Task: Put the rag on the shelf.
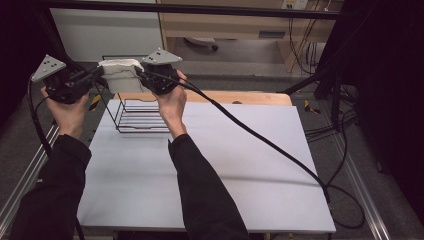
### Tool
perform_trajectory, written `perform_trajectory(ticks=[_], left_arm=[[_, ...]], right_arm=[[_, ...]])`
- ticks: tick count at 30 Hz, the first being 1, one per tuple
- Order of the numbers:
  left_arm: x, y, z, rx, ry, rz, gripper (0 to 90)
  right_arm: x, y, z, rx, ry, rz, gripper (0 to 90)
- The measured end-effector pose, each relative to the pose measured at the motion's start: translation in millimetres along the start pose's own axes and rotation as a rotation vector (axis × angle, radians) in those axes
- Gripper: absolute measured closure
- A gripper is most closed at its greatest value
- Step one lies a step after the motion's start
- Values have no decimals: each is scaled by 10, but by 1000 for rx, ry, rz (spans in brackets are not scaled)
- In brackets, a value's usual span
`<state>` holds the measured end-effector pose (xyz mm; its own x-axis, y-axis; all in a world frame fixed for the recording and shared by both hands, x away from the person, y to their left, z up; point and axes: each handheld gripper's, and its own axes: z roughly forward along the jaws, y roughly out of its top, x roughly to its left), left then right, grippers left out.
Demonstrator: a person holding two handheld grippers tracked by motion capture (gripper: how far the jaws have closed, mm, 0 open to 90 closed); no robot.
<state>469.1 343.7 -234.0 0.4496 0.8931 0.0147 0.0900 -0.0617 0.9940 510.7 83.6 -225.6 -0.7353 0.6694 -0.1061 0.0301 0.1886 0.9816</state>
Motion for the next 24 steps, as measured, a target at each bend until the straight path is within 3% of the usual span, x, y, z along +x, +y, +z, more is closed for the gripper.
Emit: perform_trajectory(ticks=[11,24], left_arm=[[-44,-65,-76,40,5,20,826],[-45,-119,-105,84,-19,1,819]], right_arm=[[77,-31,-34,43,13,-15,743],[113,-69,-69,93,28,-30,731]])
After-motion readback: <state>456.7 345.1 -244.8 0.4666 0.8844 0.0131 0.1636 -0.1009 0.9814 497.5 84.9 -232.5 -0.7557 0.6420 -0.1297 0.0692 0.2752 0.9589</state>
